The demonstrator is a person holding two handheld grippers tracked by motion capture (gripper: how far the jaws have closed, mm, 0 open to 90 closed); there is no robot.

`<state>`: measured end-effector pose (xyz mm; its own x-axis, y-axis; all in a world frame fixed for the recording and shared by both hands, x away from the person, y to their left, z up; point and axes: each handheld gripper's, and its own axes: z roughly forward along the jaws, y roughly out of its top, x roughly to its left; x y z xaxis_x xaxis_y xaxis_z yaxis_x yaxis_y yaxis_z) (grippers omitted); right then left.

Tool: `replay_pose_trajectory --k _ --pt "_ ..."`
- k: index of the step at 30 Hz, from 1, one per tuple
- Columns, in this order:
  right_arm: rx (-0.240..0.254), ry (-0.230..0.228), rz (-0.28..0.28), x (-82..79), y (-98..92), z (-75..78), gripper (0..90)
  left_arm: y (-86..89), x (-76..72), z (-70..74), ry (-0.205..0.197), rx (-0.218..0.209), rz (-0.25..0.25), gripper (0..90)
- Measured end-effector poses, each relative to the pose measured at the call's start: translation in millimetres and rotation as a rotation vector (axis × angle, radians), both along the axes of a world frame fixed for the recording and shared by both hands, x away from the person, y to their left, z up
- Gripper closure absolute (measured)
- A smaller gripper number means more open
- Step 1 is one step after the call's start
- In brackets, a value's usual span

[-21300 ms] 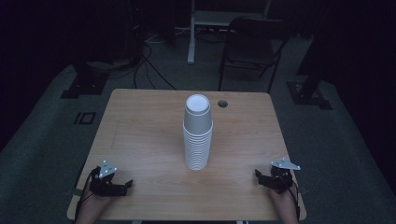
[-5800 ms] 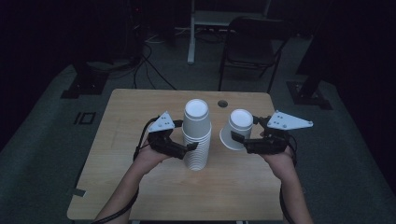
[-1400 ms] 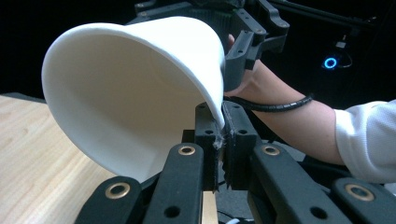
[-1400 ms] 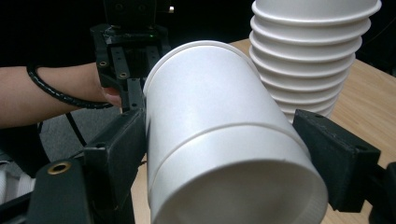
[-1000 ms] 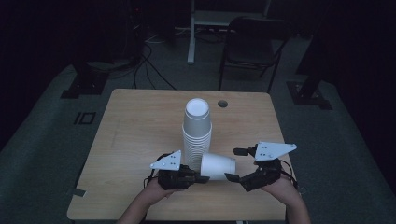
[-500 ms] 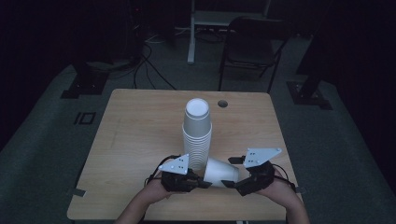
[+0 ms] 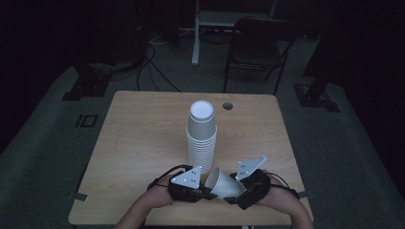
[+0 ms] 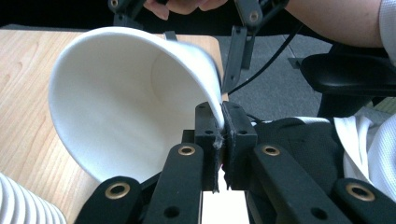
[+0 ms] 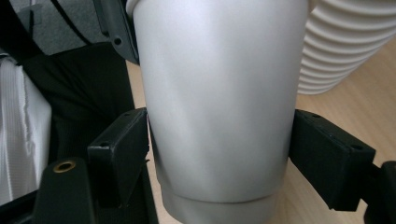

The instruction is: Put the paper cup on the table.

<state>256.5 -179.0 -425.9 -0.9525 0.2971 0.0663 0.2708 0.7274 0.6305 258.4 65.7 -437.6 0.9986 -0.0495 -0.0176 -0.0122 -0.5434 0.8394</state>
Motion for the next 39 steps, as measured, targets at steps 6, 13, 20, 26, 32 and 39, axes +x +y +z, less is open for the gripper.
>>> replay_pose_trajectory --k 6,13,20,26,32,39 --pt "0.004 0.012 -0.032 3.0 3.4 -5.2 19.2 -0.2 2.1 2.7 0.008 -0.039 0.026 86.4" --pt "0.058 -0.031 -0.086 3.8 3.8 -10.1 18.7 0.6 6.2 5.4 0.023 -0.086 0.062 86.1" --pt "0.092 -0.051 -0.116 3.5 5.2 -12.5 19.3 -0.2 7.0 8.9 0.020 -0.125 0.092 85.6" --pt "0.145 -0.056 -0.140 3.4 3.8 -15.7 20.4 -0.4 9.1 10.2 0.036 -0.164 0.099 84.9" --pt "0.182 -0.047 -0.147 3.4 2.4 -17.0 20.9 -1.5 9.9 12.3 0.056 -0.208 0.107 83.5" --pt "0.208 -0.077 -0.189 4.2 -6.0 -14.0 21.0 7.8 7.6 19.4 0.053 -0.280 0.155 58.6"
